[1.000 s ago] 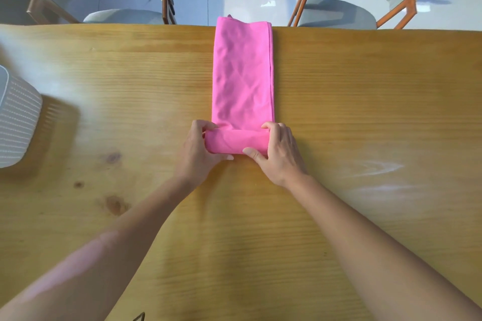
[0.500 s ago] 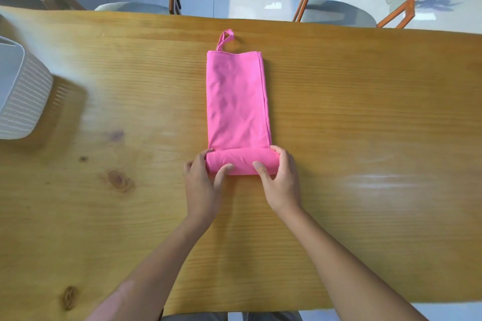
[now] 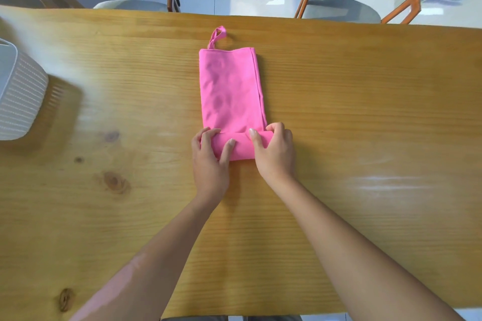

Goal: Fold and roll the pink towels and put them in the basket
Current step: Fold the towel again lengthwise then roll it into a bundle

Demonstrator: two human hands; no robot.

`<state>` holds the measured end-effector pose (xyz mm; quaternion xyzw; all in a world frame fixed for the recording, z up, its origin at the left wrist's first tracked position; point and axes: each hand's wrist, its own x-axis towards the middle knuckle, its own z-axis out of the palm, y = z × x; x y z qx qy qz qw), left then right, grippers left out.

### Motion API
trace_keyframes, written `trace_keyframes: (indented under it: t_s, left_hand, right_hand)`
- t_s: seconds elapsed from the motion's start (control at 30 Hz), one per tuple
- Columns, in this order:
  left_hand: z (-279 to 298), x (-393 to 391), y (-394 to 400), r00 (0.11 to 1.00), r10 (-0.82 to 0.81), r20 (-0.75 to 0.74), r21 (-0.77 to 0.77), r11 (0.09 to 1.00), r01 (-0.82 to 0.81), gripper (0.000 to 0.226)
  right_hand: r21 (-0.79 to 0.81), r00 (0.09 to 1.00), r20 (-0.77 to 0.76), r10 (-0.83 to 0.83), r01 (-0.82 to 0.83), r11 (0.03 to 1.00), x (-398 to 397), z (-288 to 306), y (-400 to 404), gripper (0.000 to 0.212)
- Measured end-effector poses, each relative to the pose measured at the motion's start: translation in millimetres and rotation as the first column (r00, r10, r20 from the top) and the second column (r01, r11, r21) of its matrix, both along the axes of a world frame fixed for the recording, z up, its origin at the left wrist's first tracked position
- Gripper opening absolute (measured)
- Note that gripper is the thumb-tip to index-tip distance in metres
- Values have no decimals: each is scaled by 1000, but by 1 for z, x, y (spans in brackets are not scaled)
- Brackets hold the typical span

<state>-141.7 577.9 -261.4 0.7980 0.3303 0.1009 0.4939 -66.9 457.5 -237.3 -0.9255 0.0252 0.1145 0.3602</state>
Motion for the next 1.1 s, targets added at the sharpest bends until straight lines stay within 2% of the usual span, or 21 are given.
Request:
trace_keyframes:
  t_s: [0.07, 0.13, 0.23, 0.4, 0.53, 0.63, 0.7, 0.77, 0.83, 0.87, 0.97, 1.03, 1.1]
  left_hand:
    - [3, 4, -1, 998, 55, -11, -14, 998, -55, 36]
    - [5, 9, 1, 996, 82, -29, -31, 996, -83, 34]
    - [8, 16, 8, 993, 101, -60, -83, 991, -106, 35]
    - [11, 30, 17, 978, 162, -132, -56, 984, -170, 36]
    - [9, 37, 23, 968, 133, -211, 72, 990, -120, 44]
    - [5, 36, 24, 975, 94, -203, 176, 983, -59, 55]
    - [2, 33, 29, 987, 34, -156, 301, 953, 15, 56]
    - [-2, 29, 36, 986, -105, -130, 468, 870, 154, 56]
    - [-6, 28, 41, 958, -216, -187, 607, 742, 285, 65]
    - [-8, 28, 44, 950, -234, -208, 633, 708, 313, 68]
    - [-7, 35, 53, 951, -258, -172, 597, 740, 309, 65]
    - [-4, 41, 60, 956, -260, -137, 532, 794, 292, 64]
    - [-2, 47, 66, 954, -268, -132, 486, 822, 298, 66]
  right_hand:
    - [60, 992, 98, 85, -91, 994, -8, -6, -11, 53]
    - [56, 968, 153, 198, -209, 976, -14, -11, -21, 64]
    - [-74, 919, 189, 345, -337, 938, -8, -17, -25, 71]
    - [-235, 787, 188, 587, -545, 805, 28, -8, -14, 61]
    - [-327, 657, 48, 753, -702, 633, 58, 2, -8, 62]
    - [-368, 546, -111, 830, -798, 476, 85, 10, 5, 63]
    - [-338, 486, -238, 841, -853, 398, 102, 16, 17, 63]
    - [-273, 443, -347, 827, -891, 362, 120, 21, 29, 56]
    - [-218, 403, -423, 812, -915, 341, 137, 22, 42, 48]
    - [-195, 388, -461, 798, -922, 335, 144, 21, 48, 48]
    - [-154, 404, -525, 750, -911, 383, 154, 23, 60, 67]
    - [-169, 520, -420, 744, -850, 499, 156, 21, 61, 73]
    - [-131, 608, -210, 765, -793, 595, 152, 20, 56, 66]
